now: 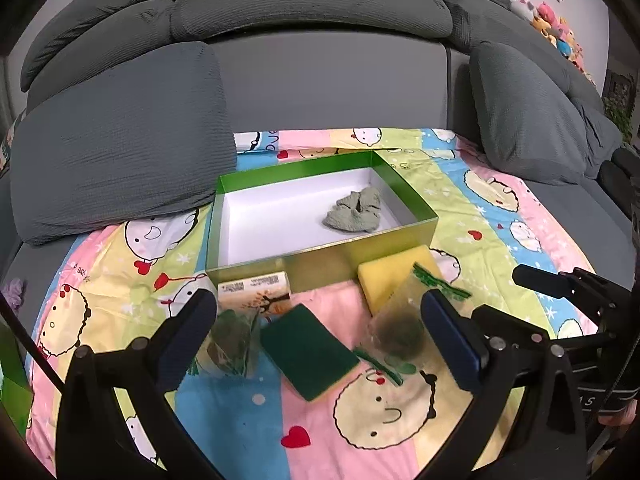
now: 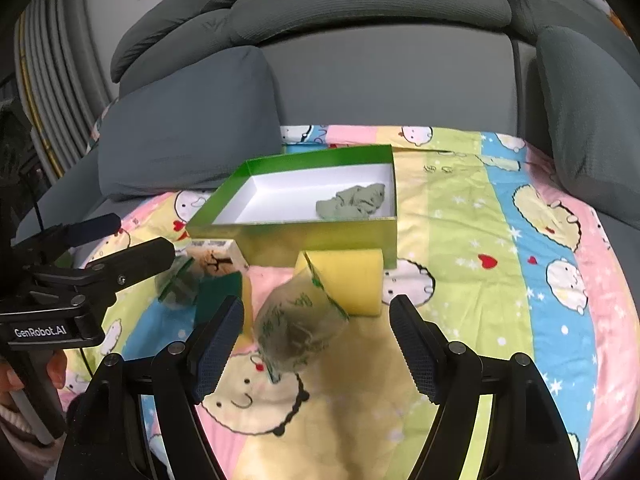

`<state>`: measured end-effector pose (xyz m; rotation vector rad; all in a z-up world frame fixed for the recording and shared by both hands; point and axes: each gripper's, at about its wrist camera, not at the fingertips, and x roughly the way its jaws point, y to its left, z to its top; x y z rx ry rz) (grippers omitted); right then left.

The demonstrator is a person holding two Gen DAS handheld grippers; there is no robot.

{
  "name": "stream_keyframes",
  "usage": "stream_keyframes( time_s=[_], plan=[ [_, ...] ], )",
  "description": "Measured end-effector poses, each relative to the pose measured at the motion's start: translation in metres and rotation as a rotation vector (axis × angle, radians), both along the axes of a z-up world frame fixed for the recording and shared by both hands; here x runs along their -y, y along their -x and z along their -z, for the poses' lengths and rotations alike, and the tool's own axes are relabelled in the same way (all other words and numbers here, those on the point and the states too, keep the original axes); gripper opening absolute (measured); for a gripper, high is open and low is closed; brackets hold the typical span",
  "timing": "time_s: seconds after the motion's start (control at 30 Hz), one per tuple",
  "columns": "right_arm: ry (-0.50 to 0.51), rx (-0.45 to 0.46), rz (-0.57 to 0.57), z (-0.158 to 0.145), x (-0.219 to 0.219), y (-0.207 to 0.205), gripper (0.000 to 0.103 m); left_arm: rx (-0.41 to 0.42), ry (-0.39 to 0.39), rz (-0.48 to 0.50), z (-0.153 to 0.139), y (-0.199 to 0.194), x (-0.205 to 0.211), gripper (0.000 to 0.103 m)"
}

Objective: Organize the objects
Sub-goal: 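Move the right gripper back toward the larger clear green-printed bag, then grasp the larger clear green-printed bag with the right gripper and lift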

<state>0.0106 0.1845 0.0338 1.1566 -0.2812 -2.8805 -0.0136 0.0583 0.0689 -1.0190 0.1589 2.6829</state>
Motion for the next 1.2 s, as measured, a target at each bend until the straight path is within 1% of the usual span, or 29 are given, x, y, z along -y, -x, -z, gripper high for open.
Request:
stream_keyframes(
  time_s=[0.17,0.33,0.47,0.57,0.73,0.9,1.0,1.1,1.2],
  plan=[
    [0.017,0.003,0.0,0.005,-0.001,-0.01,0.076,0.015,-0.004,0.005,0.003,-0.006,-0.003,0.102],
    [0.043,0.03,-0.005,0.017,-0.001,-0.013,0.076,0.028,-0.008,0.021,0.009,-0.009,-0.006,0.102],
    [0.065,0.053,-0.009,0.03,0.0,-0.014,0.076,0.073,-0.045,0.05,0.021,-0.008,-0.006,0.102],
    [0.089,0.071,-0.009,0.042,0.0,-0.014,0.076,0.106,-0.058,0.062,0.034,-0.006,-0.006,0.102],
    [0.112,0.091,-0.017,0.06,0.0,-0.011,0.076,0.123,-0.068,0.114,0.049,-0.005,-0.009,0.102],
    [0.142,0.103,-0.033,0.076,0.0,-0.005,0.076,0.154,-0.095,0.173,0.06,0.001,-0.016,0.102],
    [0.155,0.102,-0.055,0.083,0.002,0.0,0.076,0.174,-0.095,0.18,0.068,0.008,-0.02,0.101],
    [0.159,0.084,-0.081,0.087,0.005,0.007,0.076,0.204,-0.117,0.184,0.076,0.018,-0.022,0.101],
    [0.159,0.074,-0.1,0.091,0.006,0.014,0.076,0.22,-0.127,0.211,0.082,0.026,-0.026,0.1]
  ],
)
